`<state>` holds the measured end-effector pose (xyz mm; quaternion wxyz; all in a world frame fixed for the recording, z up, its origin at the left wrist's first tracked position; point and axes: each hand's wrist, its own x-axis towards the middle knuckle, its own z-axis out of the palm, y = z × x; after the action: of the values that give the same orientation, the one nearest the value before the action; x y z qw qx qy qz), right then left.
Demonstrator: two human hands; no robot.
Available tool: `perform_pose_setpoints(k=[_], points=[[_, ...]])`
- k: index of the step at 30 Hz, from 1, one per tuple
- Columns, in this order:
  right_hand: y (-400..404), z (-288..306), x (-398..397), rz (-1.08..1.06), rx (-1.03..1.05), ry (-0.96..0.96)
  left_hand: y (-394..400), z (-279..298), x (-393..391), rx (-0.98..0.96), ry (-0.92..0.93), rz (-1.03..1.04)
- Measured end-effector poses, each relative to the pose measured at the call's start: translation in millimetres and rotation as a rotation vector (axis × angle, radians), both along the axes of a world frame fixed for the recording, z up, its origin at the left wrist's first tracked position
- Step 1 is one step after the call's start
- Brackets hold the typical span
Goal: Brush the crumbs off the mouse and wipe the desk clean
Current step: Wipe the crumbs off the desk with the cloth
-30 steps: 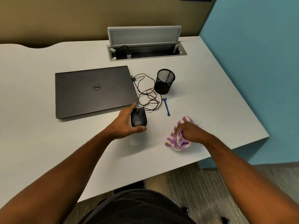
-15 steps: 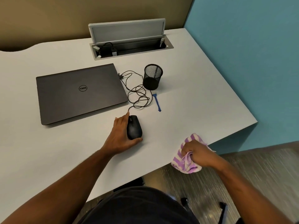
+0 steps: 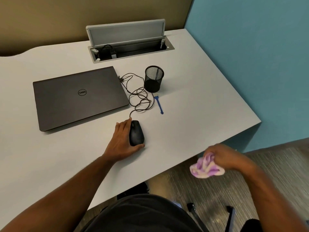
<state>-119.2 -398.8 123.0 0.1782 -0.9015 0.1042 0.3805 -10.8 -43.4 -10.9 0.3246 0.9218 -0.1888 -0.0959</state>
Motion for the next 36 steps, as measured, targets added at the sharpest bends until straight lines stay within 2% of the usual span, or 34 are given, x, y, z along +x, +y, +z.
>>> perform_pose_setpoints(k=[4, 8, 10, 14, 17, 19, 21, 28, 36], points=[[8, 42, 17, -0.268, 0.293, -0.265, 0, -1, -1, 0.013, -0.018, 0.002], [19, 42, 42, -0.455, 0.466, -0.271, 0, -1, -3, 0.03, -0.039, -0.001], [26, 34, 52, -0.523, 0.482, -0.281, 1, -1, -3, 0.041, -0.052, -0.001], [40, 10, 71, -0.473, 0.279, -0.419, 0, -2, -4, 0.062, -0.073, 0.006], [54, -12, 76, -0.367, 0.005, -0.56, 0, -2, -4, 0.069, -0.071, 0.007], [64, -30, 74, -0.215, -0.232, -0.69, -1, -1, -5, 0.073, -0.074, 0.01], [75, -49, 68, -0.121, -0.38, -0.758, -1, 0, -6, 0.072, -0.071, 0.021], [93, -92, 54, 0.001, -0.489, -0.73, -2, 3, -7, 0.096, -0.064, 0.022], [97, -124, 46, -0.009, -0.419, -0.698, -2, 0, -8, 0.108, -0.038, 0.022]])
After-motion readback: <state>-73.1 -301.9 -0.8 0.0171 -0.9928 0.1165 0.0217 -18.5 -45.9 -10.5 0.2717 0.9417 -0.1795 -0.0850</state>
